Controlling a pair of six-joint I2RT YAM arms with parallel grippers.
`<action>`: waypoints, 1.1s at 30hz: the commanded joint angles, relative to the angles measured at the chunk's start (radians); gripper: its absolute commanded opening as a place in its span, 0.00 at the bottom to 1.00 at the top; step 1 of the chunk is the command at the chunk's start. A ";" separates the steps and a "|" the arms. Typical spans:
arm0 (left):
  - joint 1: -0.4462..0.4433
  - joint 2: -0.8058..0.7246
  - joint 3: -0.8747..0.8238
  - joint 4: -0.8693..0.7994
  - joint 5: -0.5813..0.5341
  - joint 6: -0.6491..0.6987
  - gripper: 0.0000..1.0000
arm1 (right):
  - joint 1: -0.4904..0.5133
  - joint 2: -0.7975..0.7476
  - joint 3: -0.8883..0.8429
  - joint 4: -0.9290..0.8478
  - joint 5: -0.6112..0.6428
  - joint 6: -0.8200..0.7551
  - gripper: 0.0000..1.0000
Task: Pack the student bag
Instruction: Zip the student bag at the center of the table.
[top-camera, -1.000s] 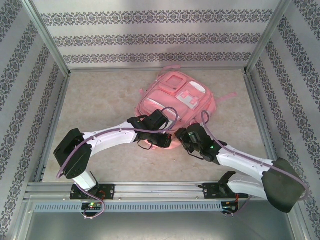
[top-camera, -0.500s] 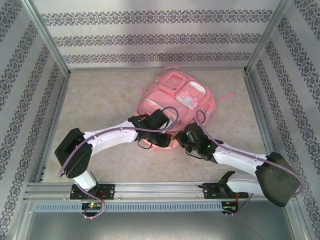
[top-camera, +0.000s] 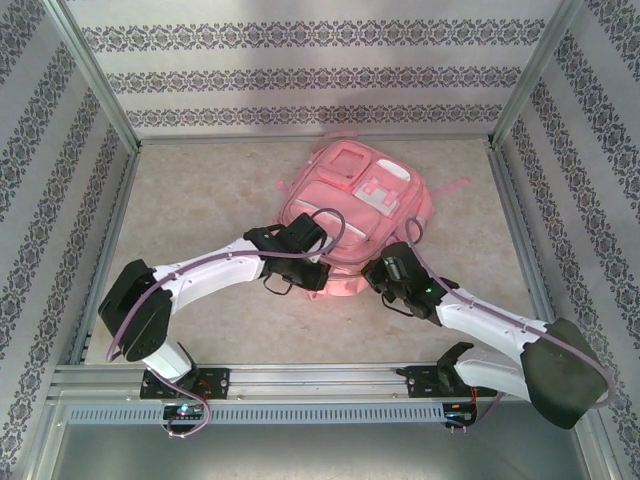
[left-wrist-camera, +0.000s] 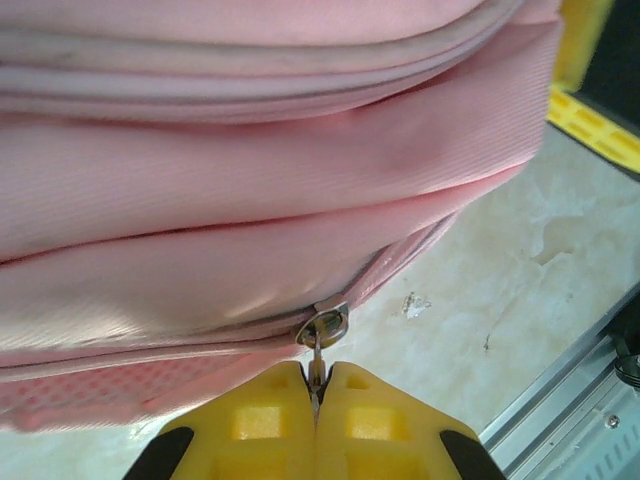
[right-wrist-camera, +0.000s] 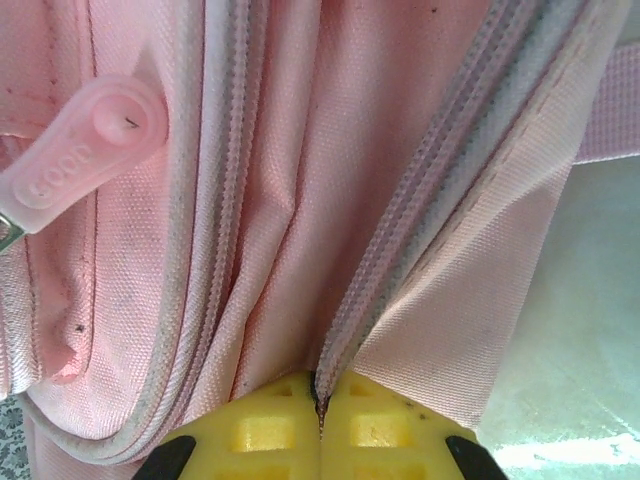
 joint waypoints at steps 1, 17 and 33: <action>0.053 -0.051 -0.031 -0.062 0.001 0.017 0.00 | -0.061 -0.034 -0.017 -0.073 0.054 -0.075 0.00; 0.129 -0.079 -0.095 -0.025 0.059 0.018 0.00 | -0.281 0.010 0.049 -0.160 -0.051 -0.290 0.00; -0.056 -0.113 -0.123 0.013 0.044 -0.027 0.00 | -0.359 0.441 0.502 -0.179 -0.416 -0.590 0.00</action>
